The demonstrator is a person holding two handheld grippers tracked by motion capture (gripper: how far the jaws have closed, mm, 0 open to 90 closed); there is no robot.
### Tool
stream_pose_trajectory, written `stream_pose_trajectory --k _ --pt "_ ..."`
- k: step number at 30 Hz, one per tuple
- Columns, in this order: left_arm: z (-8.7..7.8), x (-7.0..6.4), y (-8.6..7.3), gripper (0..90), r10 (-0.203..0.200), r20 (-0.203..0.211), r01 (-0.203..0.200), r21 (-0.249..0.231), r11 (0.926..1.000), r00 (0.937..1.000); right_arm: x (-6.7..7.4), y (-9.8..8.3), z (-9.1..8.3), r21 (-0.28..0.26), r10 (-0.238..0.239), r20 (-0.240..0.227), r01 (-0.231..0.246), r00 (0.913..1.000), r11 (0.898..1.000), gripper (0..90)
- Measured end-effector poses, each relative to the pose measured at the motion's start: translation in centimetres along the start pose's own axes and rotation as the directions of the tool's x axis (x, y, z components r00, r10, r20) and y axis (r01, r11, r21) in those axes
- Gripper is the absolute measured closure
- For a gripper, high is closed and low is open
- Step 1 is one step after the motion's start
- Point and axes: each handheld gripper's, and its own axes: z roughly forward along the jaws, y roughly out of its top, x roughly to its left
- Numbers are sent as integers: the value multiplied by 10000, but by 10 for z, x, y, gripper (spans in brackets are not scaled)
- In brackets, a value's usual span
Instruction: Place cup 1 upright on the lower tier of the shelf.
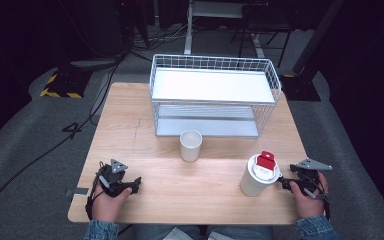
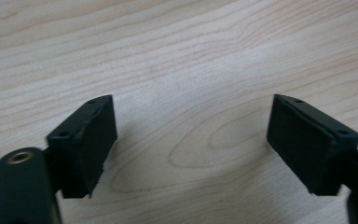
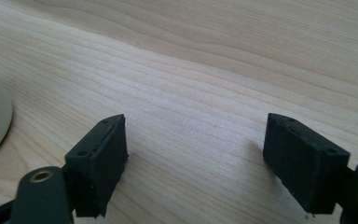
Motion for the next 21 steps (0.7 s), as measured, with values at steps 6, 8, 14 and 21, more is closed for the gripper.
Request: stream_pose_trajectory --k 6,8,14,21 --pt "-12 -7 12 172 293 333 -269 -722 9970 9990 0 0 0 -1 -4 1 4 10000 10000 221" --pt "-17 -11 16 174 534 312 -504 -889 9948 9981 0 0 0 -7 5 8 -5 10000 10000 221" --pt "-28 -20 29 179 911 561 -826 -1383 9869 9943 0 0 0 -26 -51 -16 51 10000 10000 221" --pt "-31 -37 42 179 1276 1111 -1050 -1896 9762 9856 1 0 0 -27 -52 -20 52 10000 10000 221"
